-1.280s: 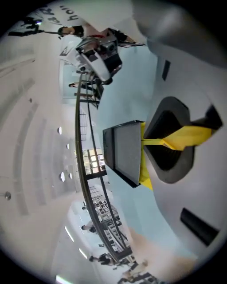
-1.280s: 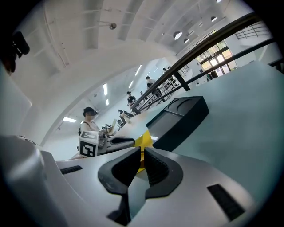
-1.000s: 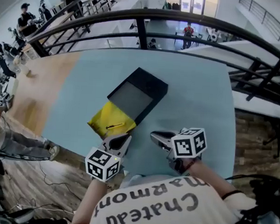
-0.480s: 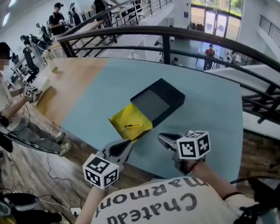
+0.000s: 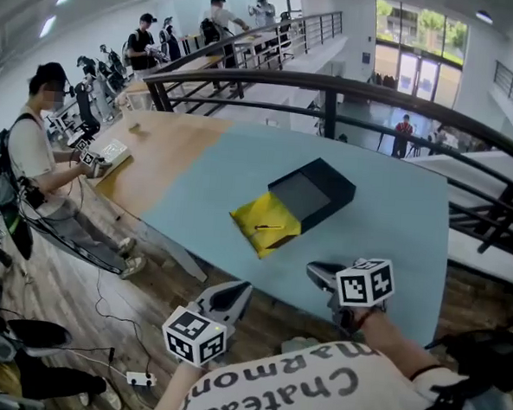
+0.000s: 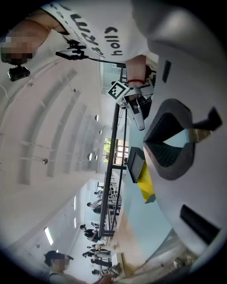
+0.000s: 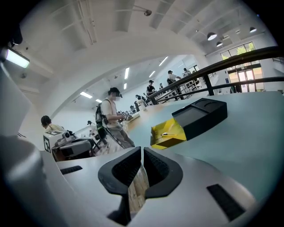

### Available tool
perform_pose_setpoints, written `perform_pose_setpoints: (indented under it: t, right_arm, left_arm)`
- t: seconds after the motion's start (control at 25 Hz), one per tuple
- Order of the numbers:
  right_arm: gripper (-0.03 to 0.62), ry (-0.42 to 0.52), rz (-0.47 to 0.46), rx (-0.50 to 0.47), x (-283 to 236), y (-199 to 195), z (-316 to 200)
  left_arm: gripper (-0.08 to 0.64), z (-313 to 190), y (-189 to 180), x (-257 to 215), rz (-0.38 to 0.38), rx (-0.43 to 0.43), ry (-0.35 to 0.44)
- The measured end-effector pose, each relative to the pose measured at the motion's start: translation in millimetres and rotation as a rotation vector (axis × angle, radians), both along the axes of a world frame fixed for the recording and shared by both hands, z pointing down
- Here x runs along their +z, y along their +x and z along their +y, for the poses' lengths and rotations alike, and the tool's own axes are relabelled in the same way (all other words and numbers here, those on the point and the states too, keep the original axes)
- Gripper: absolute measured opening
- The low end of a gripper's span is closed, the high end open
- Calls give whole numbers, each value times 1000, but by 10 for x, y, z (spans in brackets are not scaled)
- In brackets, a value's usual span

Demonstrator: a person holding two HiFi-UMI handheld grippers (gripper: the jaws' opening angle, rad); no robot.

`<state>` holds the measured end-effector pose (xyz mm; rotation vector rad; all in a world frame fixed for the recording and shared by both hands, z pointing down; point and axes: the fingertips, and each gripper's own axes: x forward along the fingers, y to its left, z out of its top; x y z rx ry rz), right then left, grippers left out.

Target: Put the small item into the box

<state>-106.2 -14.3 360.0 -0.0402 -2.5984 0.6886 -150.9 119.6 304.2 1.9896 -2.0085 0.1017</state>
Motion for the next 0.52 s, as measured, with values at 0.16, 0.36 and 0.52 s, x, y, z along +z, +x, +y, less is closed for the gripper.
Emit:
perform_pose_setpoints:
  t: [0.16,0.36,0.52]
  right_arm:
    - [46,26,-19,-5,-112,415,139]
    - [47,27,-21,18,191,722,486]
    - [46,17,-36,22,58,916,772]
  left_arm:
    - [3,265,460,7,2,-25,5]
    - [3,668,711,299,-2,-32,11]
    - [3,918,919,189,-18,-21,0]
